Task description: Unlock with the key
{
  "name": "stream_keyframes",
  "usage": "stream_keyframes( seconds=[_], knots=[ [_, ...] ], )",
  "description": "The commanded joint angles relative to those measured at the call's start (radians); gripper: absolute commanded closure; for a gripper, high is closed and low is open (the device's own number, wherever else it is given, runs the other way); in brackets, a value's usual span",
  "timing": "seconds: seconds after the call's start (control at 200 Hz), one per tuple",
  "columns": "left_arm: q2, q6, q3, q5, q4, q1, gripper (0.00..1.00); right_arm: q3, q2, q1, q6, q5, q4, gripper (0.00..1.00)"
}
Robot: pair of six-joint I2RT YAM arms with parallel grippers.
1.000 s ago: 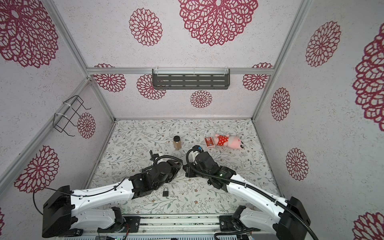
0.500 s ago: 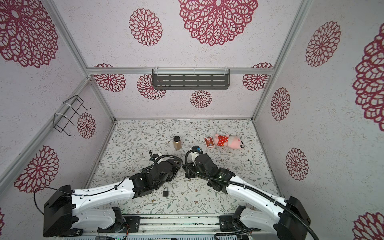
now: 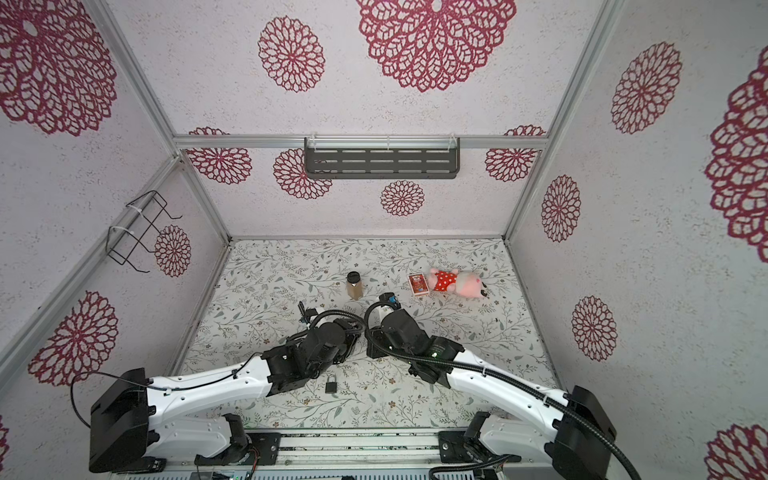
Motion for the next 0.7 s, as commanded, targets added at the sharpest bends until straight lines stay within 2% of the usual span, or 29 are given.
stream_keyframes(
  seconds=[0.0, 0.07, 0.15, 0.215, 0.295, 0.385, 0.555, 0.62, 0.695],
  knots=[
    [-0.011, -0.023, -0.006, 0.198, 0.102, -0.049, 1.0, 0.022, 0.023, -0.012, -0.109, 0.095, 0.216, 1.0],
    [-0.011, -0.039, -0.023, 0.213, 0.153, -0.049, 1.0, -0.002, 0.012, -0.022, -0.085, 0.02, 0.293, 1.0],
    [-0.017, -0.039, -0.028, 0.209, 0.146, -0.048, 1.0, -0.031, 0.005, -0.054, 0.031, -0.11, 0.398, 1.0],
    [-0.027, -0.036, -0.03, 0.192, 0.119, -0.05, 1.0, -0.033, 0.005, -0.079, 0.135, -0.134, 0.402, 1.0],
    [-0.038, -0.033, -0.037, 0.176, 0.089, -0.049, 1.0, -0.031, -0.018, -0.086, 0.173, -0.088, 0.363, 1.0],
    [-0.043, -0.034, -0.046, 0.177, 0.088, -0.049, 1.0, -0.041, -0.06, -0.085, 0.127, 0.007, 0.331, 1.0],
    [-0.04, -0.027, -0.036, 0.192, 0.085, -0.049, 1.0, -0.012, -0.034, -0.049, -0.077, 0.035, 0.319, 1.0],
    [-0.046, -0.029, -0.037, 0.188, 0.087, -0.049, 1.0, 0.003, -0.012, -0.03, -0.117, 0.087, 0.291, 1.0],
    [-0.055, -0.029, -0.044, 0.182, 0.097, -0.05, 1.0, -0.004, -0.003, -0.028, -0.134, 0.084, 0.317, 1.0]
  ],
)
